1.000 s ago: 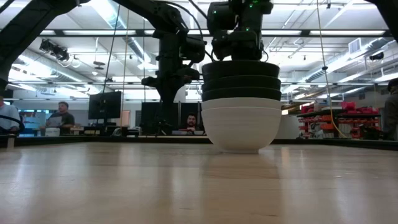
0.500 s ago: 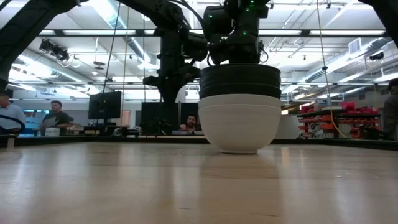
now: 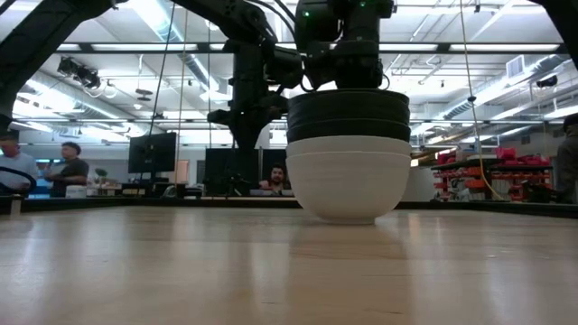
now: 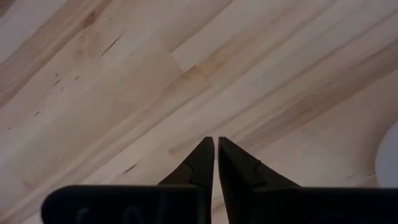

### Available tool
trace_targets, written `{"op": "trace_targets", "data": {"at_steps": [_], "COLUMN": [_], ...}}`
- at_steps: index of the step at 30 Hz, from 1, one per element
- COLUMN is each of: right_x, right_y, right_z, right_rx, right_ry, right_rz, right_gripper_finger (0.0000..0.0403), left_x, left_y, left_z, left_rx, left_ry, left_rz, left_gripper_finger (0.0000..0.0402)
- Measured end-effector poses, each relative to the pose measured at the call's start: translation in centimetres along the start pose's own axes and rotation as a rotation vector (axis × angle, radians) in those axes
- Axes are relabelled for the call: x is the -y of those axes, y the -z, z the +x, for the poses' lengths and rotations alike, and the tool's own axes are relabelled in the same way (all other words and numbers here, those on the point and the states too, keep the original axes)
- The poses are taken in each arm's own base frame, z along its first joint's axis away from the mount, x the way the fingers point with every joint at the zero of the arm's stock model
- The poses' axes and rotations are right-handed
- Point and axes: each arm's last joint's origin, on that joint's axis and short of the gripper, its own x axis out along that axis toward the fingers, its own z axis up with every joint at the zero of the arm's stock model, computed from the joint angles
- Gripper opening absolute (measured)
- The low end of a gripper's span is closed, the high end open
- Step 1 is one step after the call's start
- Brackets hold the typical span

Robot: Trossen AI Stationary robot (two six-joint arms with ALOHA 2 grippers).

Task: Nest bowls inside each other
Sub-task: Stack the black bowl on the black bowl, then return to Home Position

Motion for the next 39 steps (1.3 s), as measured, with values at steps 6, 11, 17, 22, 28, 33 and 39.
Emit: {"op": "trace_targets", "data": {"at_steps": [6, 11, 17, 22, 28, 33, 39], "right_x": [0.0, 0.0, -0.1, -1.0, -3.0, -3.3, -1.9], "right_y": [0.4, 0.9, 1.9, 3.1, 2.9, 1.8, 0.7], "right_z": [-0.3, -1.4, -3.7, -6.0, -5.8, -4.7, -3.0], "right_rx": [-0.024, 0.002, 0.065, 0.138, 0.175, 0.193, 0.151], "right_ry": [0.002, 0.005, 0.002, -0.009, -0.028, -0.03, -0.015], "right_rz": [0.007, 0.009, 0.031, 0.044, -0.032, -0.076, -0.058], "right_gripper_finger": [0.0119, 0.0125, 0.0124, 0.0116, 0.0056, 0.0007, 0.0006], "left_x": [0.4, 0.6, 0.5, 0.6, 0.6, 0.9, 1.4], "left_y": [0.2, 0.2, 0.2, 0.2, 0.2, 0.3, 0.5], "left_z": [0.0, 0.0, -0.1, -0.1, -0.1, -0.1, -0.1], "left_rx": [0.001, 0.005, 0.008, 0.009, 0.012, 0.018, 0.019], "left_ry": [0.002, 0.006, 0.006, 0.007, 0.008, 0.012, 0.014], "left_rz": [0.009, 0.008, -0.007, -0.008, -0.029, -0.027, -0.013], "left_gripper_finger": [0.0027, 0.0023, 0.0031, 0.0036, 0.0031, 0.0029, 0.0037]}}
